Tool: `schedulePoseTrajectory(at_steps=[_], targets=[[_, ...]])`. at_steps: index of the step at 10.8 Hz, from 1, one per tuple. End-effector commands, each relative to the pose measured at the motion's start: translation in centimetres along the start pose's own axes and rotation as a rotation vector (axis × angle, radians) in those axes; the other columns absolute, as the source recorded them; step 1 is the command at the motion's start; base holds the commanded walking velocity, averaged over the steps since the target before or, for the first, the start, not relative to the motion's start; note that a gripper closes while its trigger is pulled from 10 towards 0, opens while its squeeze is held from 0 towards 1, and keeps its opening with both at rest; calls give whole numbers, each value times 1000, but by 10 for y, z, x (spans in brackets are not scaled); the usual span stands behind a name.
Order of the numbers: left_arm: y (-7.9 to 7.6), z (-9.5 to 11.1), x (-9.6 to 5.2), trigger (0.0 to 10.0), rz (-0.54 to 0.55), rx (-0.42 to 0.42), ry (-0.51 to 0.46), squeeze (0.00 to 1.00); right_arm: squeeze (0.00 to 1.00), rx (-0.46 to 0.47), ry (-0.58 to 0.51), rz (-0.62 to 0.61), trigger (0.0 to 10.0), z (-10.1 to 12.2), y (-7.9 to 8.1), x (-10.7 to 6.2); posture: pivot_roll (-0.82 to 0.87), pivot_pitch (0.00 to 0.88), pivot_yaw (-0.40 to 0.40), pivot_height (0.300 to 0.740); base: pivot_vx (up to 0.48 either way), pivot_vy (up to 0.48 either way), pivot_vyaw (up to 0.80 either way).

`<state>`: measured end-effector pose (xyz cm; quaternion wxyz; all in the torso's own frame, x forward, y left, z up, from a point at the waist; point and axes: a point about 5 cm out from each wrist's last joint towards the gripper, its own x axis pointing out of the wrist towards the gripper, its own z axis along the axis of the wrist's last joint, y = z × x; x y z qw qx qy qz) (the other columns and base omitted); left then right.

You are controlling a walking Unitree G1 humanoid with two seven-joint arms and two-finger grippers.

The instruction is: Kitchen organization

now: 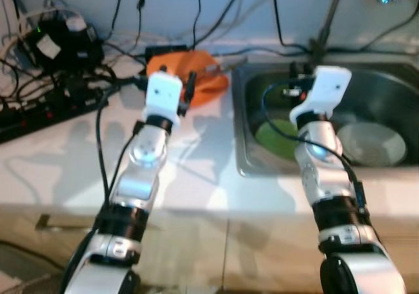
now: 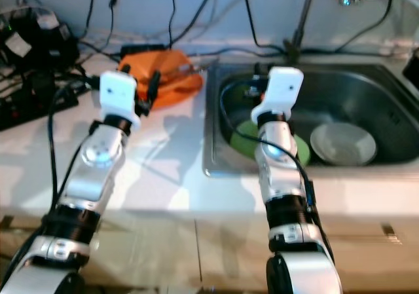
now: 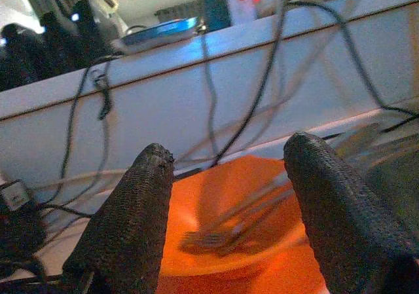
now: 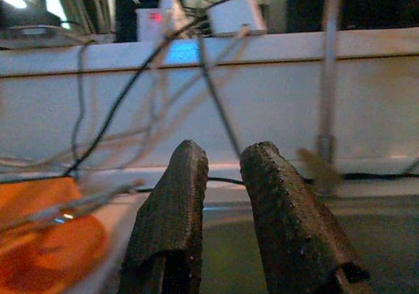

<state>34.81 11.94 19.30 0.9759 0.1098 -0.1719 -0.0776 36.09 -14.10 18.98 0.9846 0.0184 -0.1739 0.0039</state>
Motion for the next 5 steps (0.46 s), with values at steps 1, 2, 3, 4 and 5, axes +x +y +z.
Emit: schedulePoseTrajectory(at_steps=[1, 2, 3, 4, 5], targets=[[8, 0, 0, 10000, 19, 6, 3, 0, 0, 20, -3, 22, 10000, 2, 10, 2, 94, 0, 30, 740, 334, 0, 0], [8, 0, 0, 10000, 20, 5, 2, 0, 0, 19, -1, 22, 10000, 2, 9, 2, 93, 0, 30, 740, 334, 0, 0], [8, 0, 0, 10000, 20, 5, 1, 0, 0, 20, -1, 22, 10000, 2, 9, 2, 93, 0, 30, 740, 334, 0, 0], [7, 0, 0, 10000, 21, 4, 0, 0, 0, 20, 0, 23, 10000, 2, 9, 2, 94, 0, 29, 740, 330, 0, 0], [7, 1, 0, 10000, 21, 4, -1, 0, 0, 20, 2, 26, 10000, 1, 10, 2, 94, 0, 29, 740, 334, 0, 0]])
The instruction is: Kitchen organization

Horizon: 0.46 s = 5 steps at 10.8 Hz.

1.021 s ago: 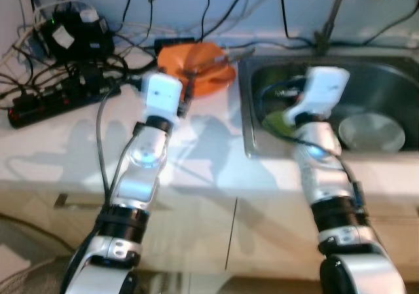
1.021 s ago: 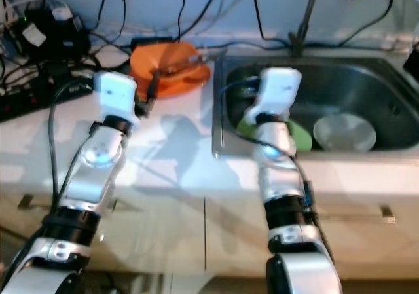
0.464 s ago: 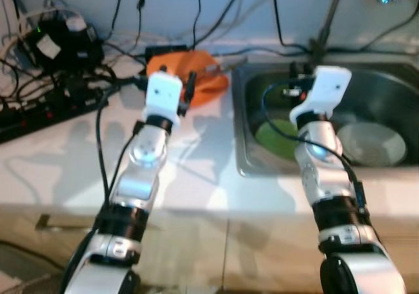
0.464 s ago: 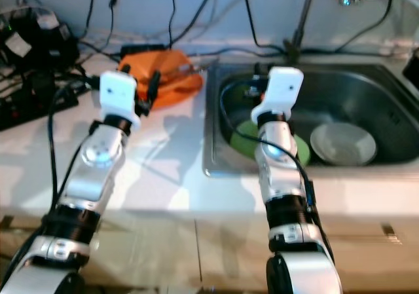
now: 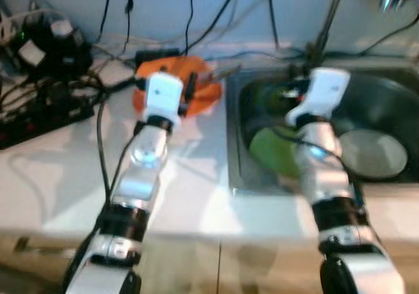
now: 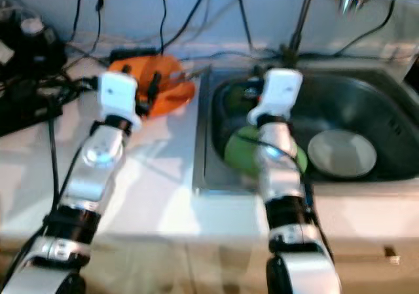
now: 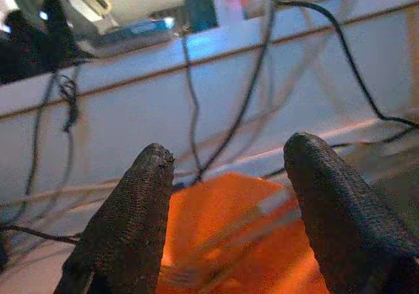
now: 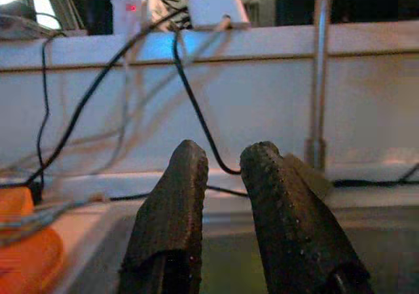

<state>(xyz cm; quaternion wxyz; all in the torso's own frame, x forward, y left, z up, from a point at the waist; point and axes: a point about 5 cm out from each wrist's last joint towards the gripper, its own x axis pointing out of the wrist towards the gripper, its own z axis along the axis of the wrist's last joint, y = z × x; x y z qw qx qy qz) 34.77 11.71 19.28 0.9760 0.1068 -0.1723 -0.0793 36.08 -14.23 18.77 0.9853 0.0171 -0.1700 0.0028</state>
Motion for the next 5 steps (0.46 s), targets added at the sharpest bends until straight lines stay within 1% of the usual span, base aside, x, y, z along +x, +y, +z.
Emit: schedulePoseTrajectory(at_steps=[1, 3, 4, 5], targets=[[10, 0, 0, 10000, 24, 10, 0, 0, 0, 23, -5, 29, 10000, 3, 12, 2, 94, 0, 29, 740, 334, 0, 0], [8, 1, -1, 10000, 15, 12, -10, 0, 0, 23, -3, 31, 10000, 2, 12, 2, 94, 0, 28, 740, 0, 0, 0], [4, 3, -1, 10000, -9, 8, -18, 0, 0, 23, -3, 30, 10000, 2, 11, 2, 93, 0, 29, 740, 0, 0, 0], [0, 5, -1, 10000, -43, -22, -19, 0, 0, 23, -5, 30, 10000, 3, 12, 2, 93, 1, 29, 740, 0, 0, 0]])
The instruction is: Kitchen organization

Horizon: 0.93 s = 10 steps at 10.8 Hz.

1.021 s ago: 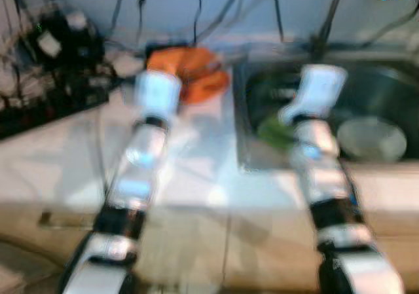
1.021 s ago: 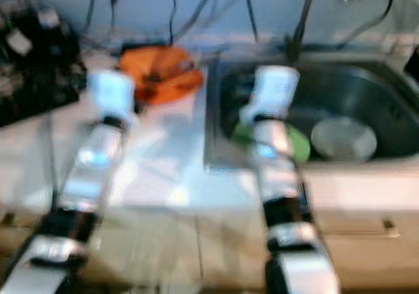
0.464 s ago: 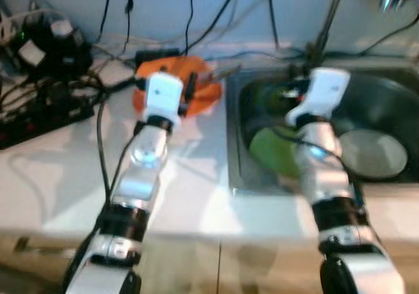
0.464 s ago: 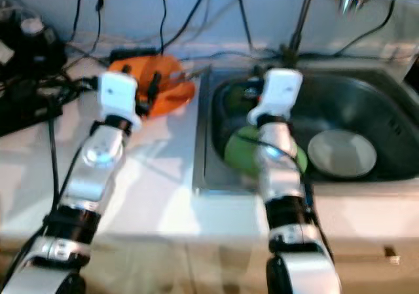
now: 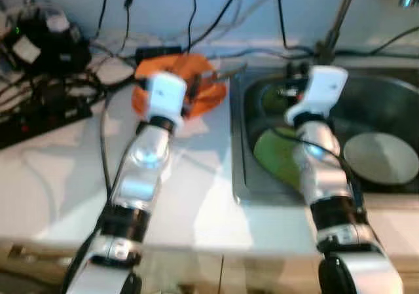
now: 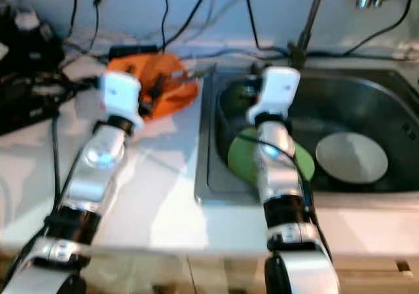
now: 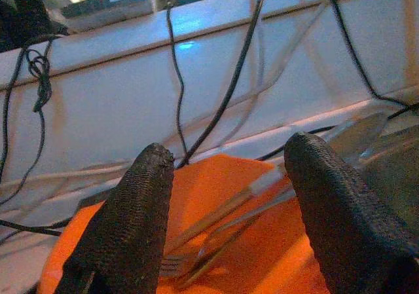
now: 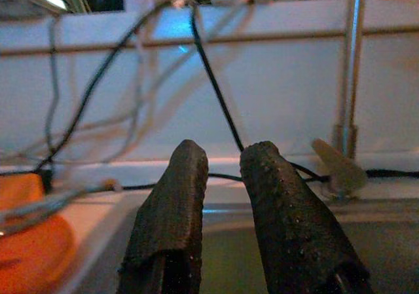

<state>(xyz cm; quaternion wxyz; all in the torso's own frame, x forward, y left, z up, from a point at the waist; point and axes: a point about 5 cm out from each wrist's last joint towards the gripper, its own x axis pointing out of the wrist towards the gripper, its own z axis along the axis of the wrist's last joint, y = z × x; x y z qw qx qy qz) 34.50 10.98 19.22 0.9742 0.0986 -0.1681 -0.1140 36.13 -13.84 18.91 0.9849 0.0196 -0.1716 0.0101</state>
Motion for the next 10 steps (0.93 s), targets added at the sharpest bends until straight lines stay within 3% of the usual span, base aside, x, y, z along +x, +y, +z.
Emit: schedulePoseTrajectory(at_steps=[1, 4, 5, 8, 10], targets=[[3, 11, 0, 10000, -45, -29, -25, 0, 0, 15, -2, 15, 10000, 2, 8, 1, 95, 4, 29, 740, 0, 0, 0], [1, 21, -9, 10000, -273, -80, 34, 0, 0, 17, -1, 14, 10000, 1, 8, 1, 104, 7, 32, 740, 0, 0, 0], [11, 9, -19, 10000, -359, -69, 190, 0, 0, 20, 2, 14, 10000, 0, 9, 0, 107, 6, 33, 740, 0, 0, 0], [36, 1, -33, 10000, -412, -22, 405, 0, 0, 23, 3, 15, 10000, 0, 10, 0, 116, 7, 34, 740, 0, 0, 0], [49, -7, -31, 10000, -282, -41, 516, 0, 0, 27, 6, 18, 10000, -1, 12, 1, 118, 4, 36, 740, 0, 0, 0]])
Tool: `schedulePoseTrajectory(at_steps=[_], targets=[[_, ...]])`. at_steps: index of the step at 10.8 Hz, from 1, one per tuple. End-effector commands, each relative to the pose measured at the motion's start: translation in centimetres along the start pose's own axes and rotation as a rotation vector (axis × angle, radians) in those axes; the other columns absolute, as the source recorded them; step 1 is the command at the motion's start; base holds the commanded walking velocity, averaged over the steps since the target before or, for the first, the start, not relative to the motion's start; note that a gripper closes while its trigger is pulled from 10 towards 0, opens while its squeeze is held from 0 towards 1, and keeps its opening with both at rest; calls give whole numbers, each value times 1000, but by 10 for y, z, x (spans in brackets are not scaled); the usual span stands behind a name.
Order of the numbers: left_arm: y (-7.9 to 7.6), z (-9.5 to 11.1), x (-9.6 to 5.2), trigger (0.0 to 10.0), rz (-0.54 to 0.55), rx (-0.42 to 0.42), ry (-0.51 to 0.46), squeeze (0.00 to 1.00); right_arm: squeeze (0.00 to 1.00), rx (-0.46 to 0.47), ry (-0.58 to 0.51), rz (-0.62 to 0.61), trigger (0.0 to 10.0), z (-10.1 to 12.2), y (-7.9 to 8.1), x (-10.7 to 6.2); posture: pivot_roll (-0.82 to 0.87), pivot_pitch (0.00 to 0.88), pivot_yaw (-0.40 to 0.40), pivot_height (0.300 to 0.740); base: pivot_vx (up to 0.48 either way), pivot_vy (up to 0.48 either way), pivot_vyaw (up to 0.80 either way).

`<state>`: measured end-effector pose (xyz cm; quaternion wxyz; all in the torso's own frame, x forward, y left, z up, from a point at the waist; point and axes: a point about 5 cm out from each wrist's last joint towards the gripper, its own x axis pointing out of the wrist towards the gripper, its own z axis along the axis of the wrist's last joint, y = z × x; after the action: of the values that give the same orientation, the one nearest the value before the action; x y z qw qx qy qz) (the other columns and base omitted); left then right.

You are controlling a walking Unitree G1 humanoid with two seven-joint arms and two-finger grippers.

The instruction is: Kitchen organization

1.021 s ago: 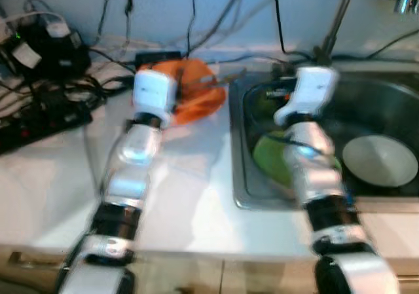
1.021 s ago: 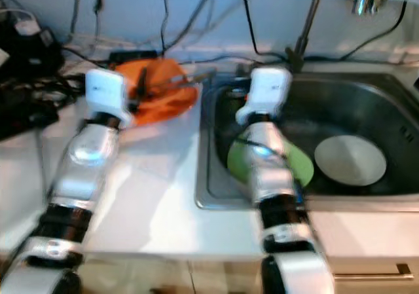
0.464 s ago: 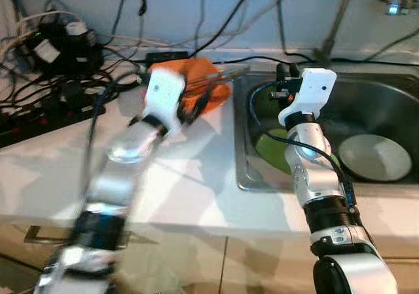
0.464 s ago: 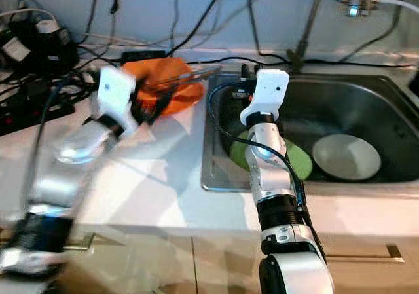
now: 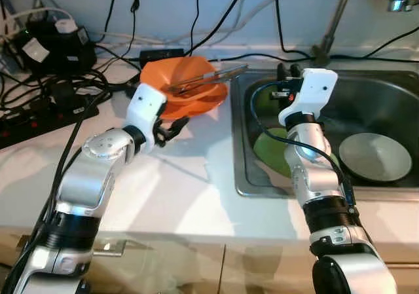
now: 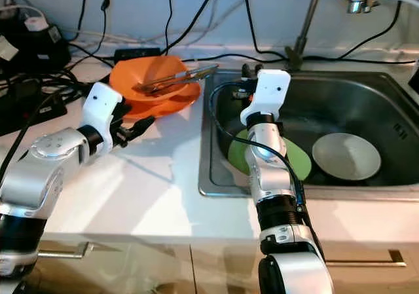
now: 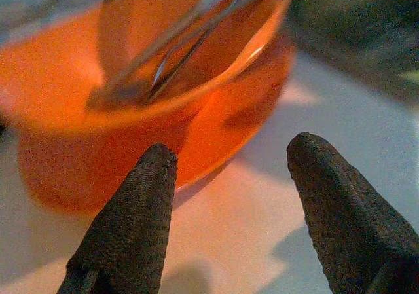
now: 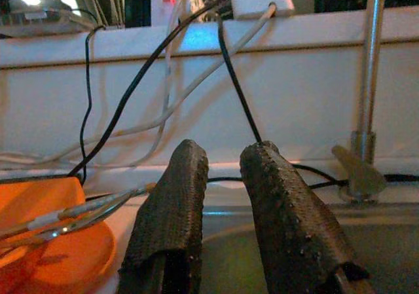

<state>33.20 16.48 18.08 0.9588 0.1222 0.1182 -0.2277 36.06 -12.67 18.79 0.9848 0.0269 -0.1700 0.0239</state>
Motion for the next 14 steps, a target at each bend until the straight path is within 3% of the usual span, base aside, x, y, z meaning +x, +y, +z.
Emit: schedulePoseTrajectory(at_steps=[1, 3, 6, 10, 14], targets=[[6, 2, 4, 10000, 19, -21, 21, 0, 0, 8, 2, -6, 10000, 0, 0, 1, 117, 1, 37, 740, 0, 0, 0], [2, 1, 27, 10000, 44, -58, 44, 0, 0, 5, 2, -11, 10000, 0, -1, 1, 103, 2, 44, 740, 0, 0, 0], [3, 7, 45, 10000, 72, -74, 38, 0, 0, 4, -3, -15, 10000, 1, -2, 0, 90, 5, 50, 740, 0, 0, 0], [10, 8, 64, 10000, 150, -113, 50, 0, 0, 6, 0, -20, 10000, -1, -1, -4, 73, 0, 63, 740, 0, 0, 0], [3, 10, 77, 10000, 145, -131, 67, 0, 0, 2, 0, -16, 10000, -1, -1, -5, 58, 0, 69, 740, 0, 0, 0]])
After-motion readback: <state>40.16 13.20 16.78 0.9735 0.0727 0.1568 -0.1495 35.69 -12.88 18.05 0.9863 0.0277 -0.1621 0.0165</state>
